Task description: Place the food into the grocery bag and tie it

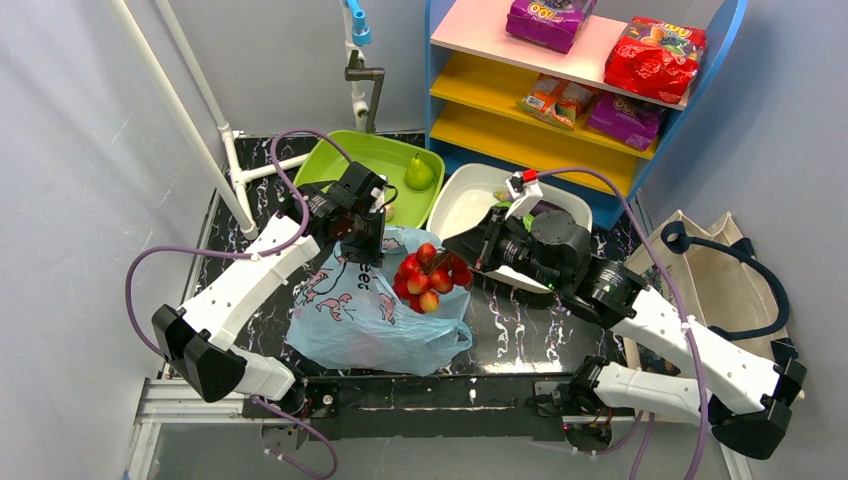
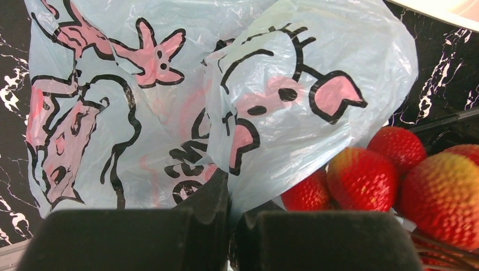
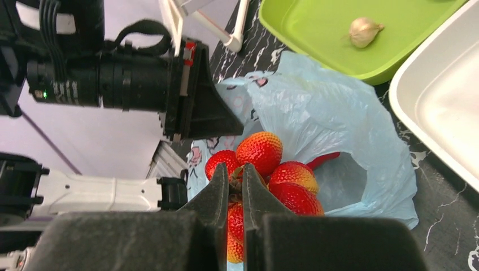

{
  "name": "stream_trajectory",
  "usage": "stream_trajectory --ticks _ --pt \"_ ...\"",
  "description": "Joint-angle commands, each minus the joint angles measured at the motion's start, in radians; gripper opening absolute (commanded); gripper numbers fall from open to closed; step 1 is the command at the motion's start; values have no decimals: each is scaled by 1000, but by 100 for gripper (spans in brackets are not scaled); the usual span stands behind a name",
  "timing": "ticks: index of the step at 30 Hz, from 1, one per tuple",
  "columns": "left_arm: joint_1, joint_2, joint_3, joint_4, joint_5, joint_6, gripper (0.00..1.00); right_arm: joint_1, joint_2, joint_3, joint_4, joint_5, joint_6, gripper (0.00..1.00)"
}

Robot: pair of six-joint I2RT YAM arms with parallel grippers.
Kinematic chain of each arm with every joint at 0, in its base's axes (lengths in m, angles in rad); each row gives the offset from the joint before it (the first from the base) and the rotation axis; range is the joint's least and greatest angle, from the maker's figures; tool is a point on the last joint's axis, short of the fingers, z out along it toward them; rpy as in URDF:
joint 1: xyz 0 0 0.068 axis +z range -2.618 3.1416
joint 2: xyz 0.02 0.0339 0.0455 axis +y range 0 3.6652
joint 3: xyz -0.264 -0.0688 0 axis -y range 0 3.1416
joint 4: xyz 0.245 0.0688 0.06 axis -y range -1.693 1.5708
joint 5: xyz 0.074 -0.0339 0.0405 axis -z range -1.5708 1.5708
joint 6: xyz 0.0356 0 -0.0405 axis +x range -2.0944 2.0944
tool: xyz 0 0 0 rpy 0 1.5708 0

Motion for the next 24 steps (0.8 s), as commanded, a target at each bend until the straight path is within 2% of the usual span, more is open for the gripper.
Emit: stream_trajectory --ticks 1,5,16,20,24 --pt "5 -14 15 -9 14 13 0 25 21 72 -21 168 53 1" --pt "5 -31 18 -9 48 8 0 83 90 156 -190 334 123 1" --pt "6 -25 27 -31 45 15 0 276 320 503 -405 419 205 1" --pt "5 -27 28 -29 45 17 0 314 355 531 -413 417 232 1" --pt "6 -37 34 -28 45 12 0 325 360 476 -400 437 253 1"
